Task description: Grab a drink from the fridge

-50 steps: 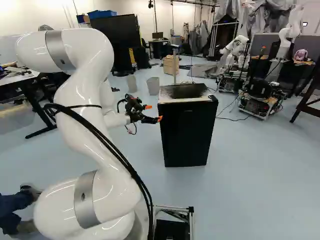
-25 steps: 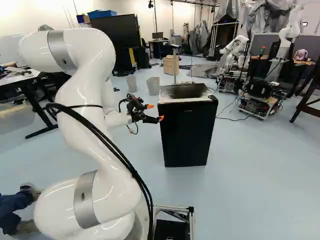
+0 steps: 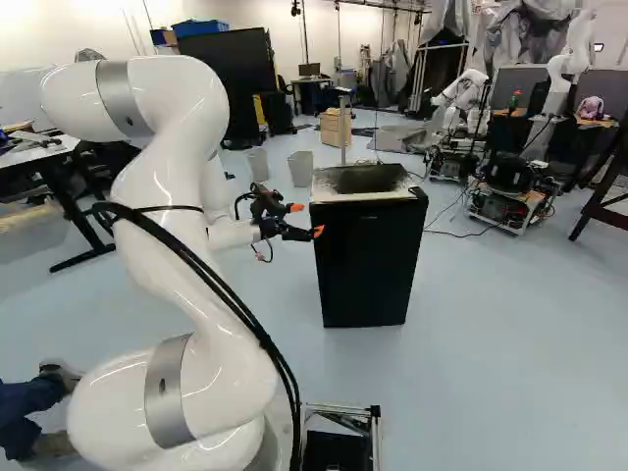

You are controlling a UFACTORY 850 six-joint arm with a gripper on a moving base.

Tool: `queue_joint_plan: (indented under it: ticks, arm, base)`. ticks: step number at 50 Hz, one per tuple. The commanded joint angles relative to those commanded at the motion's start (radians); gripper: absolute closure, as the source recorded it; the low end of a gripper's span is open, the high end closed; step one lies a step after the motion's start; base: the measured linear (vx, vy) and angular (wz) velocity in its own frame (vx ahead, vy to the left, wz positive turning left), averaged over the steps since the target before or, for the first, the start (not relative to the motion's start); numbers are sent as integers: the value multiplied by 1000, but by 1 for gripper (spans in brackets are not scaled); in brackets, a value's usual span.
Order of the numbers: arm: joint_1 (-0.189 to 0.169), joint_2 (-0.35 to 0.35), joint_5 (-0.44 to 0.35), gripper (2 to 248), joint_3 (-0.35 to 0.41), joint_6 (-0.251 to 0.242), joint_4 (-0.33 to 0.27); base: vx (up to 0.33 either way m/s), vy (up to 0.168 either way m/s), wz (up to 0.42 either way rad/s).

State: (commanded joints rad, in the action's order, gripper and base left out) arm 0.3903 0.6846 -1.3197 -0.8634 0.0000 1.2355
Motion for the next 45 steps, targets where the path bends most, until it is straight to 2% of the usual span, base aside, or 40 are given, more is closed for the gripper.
queue_joint_plan:
  ticks: [45]
  arm:
    - [-19, 11, 0, 3, -20, 0, 0]
  base:
    - [0, 0, 0]
